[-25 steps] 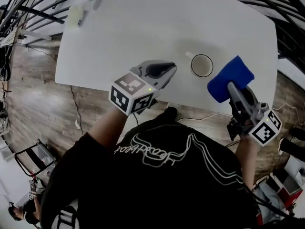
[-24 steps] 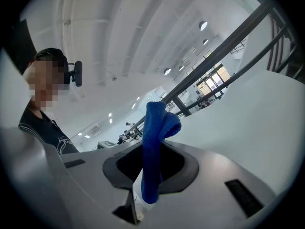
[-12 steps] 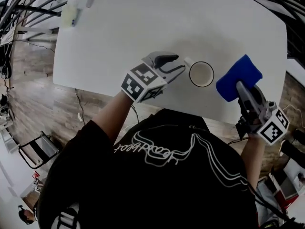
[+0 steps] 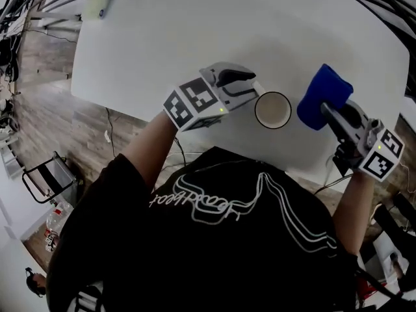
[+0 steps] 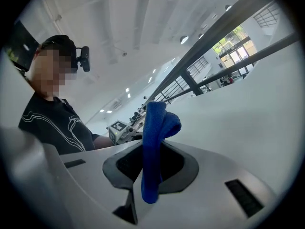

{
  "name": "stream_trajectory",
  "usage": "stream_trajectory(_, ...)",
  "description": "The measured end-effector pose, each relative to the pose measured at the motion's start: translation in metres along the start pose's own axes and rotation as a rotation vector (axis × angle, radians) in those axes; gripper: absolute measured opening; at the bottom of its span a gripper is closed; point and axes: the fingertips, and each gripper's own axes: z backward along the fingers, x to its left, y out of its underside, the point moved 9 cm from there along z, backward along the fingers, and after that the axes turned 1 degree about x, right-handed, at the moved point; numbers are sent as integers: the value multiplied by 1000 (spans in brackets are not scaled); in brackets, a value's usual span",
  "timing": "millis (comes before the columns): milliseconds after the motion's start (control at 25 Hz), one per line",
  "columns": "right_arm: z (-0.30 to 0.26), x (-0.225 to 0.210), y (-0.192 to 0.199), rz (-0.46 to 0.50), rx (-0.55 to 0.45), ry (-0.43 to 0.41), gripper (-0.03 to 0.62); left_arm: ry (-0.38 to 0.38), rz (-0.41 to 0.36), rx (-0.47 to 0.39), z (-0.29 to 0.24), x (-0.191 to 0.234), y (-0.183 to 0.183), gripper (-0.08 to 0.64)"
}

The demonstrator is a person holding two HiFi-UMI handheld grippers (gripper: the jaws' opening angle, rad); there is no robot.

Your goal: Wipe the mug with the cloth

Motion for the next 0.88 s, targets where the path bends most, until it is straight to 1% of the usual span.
stream_trajectory(120,-14,-4,-4,37,69,-62,61,17,-12,-11,-3,-1,1,109)
stream_trajectory(200,-27,-6,-10,66,113,-99,61,14,-24,-19,-3,0,2,87)
stream_trajectory(480,-56,-10,-21,123,221,-226,61,5,-36,-27,-4,2,3,78)
stream_trajectory(640,-72,-12,-20,140,281,-284,61,-3,-38,-31,-6,2,5,74)
stream_trajectory(880,-93,-20,-11,132,355,-372,61,-29,-21,-32,-10,2,9,66)
